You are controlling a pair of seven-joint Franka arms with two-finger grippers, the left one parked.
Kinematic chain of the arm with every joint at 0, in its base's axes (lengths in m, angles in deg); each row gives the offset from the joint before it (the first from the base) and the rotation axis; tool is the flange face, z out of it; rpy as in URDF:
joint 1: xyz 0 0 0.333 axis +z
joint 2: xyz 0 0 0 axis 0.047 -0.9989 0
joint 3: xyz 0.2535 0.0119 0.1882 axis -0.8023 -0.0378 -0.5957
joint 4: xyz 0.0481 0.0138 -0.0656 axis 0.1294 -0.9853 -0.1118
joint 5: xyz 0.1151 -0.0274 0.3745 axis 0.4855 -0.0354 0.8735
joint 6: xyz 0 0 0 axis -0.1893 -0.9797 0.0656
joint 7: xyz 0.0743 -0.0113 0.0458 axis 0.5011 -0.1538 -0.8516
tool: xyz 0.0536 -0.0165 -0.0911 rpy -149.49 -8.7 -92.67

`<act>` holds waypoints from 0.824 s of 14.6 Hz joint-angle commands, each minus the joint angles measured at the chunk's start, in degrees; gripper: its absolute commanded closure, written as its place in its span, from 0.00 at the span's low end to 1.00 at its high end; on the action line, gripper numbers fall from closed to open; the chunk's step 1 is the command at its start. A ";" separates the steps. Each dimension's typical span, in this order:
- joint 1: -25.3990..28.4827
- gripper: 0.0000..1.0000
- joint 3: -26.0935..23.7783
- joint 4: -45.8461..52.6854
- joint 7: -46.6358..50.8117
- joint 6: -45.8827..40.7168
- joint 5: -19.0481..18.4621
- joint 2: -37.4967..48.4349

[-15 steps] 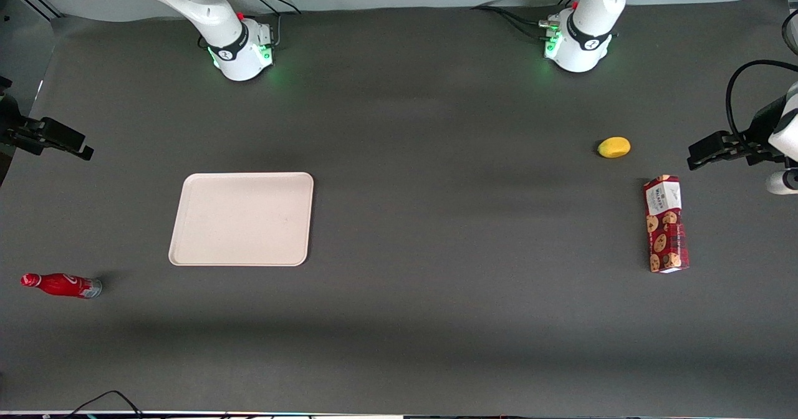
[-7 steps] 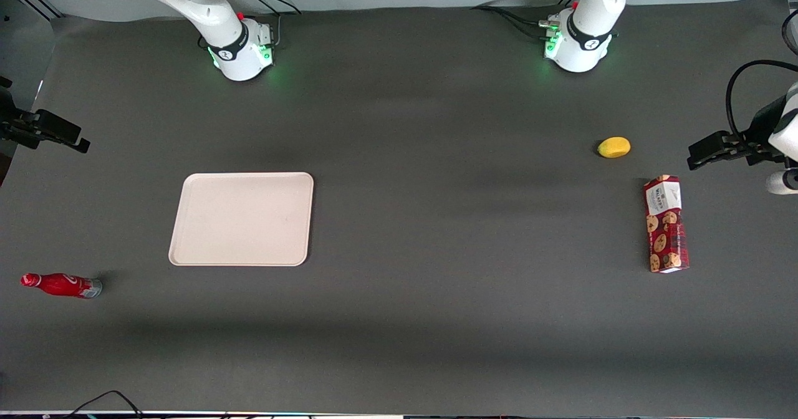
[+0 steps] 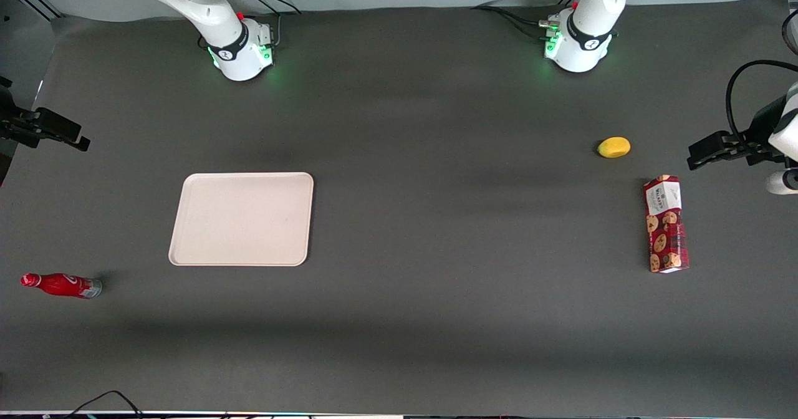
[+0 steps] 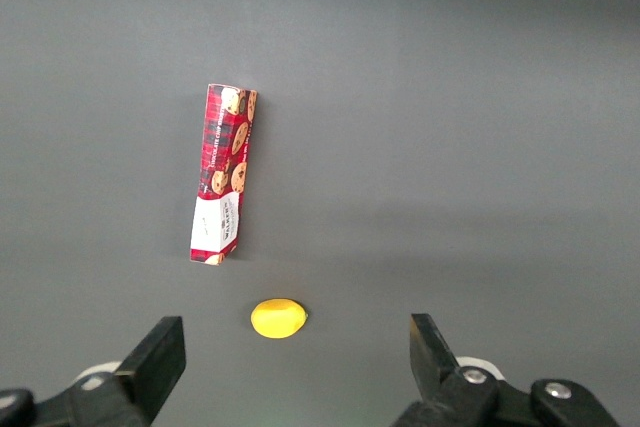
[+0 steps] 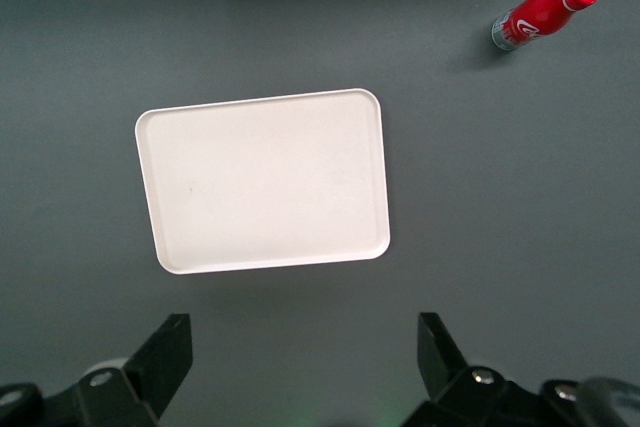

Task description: Place coke bottle on tray

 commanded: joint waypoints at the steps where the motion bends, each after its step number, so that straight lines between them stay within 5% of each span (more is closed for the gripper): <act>1: -0.56 0.00 0.43 0.00 -1.25 -0.62 -0.59 0.78; 4: -1.80 0.00 3.93 0.17 -3.44 -0.44 -5.24 0.17; 7: -1.54 0.00 11.84 3.06 -7.20 3.06 -4.73 -3.95; 12: -1.89 0.00 16.43 5.62 -10.04 12.72 -4.38 -14.93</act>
